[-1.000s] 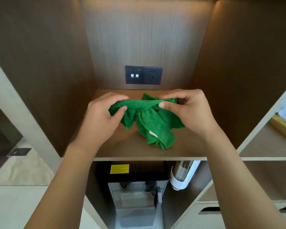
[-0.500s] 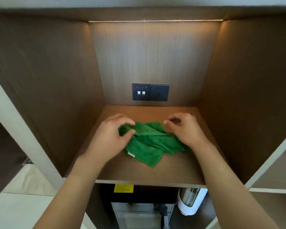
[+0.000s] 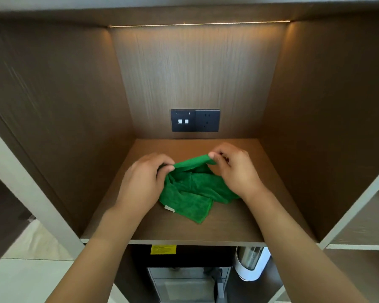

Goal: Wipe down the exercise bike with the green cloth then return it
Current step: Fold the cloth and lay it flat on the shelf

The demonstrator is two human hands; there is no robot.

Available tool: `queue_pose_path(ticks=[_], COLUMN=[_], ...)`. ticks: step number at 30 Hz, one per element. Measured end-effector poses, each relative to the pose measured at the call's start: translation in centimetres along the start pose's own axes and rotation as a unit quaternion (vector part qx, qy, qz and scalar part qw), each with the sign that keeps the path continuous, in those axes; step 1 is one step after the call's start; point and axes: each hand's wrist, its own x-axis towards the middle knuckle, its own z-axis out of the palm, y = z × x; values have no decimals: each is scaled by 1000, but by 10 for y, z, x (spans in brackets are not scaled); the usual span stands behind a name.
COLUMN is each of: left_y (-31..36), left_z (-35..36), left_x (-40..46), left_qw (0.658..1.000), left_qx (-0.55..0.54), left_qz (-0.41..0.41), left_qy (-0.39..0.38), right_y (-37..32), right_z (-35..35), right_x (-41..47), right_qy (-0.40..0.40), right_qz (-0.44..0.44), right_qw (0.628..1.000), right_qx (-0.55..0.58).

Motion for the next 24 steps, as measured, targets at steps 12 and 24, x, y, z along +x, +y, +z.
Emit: queue_pose_path(ticks=[12, 24], left_y=[-11, -26], left_z=[15, -15], left_x=[37, 14], left_qw=[994, 997], left_qx=[86, 25], left_qz=[-41, -49], left_qy=[-53, 60], right_y=[-8, 5], right_z=[-14, -14], right_x=[0, 0], right_qy=[87, 37], right_qz=[83, 75], right_qw=[962, 988], right_qx=[247, 130])
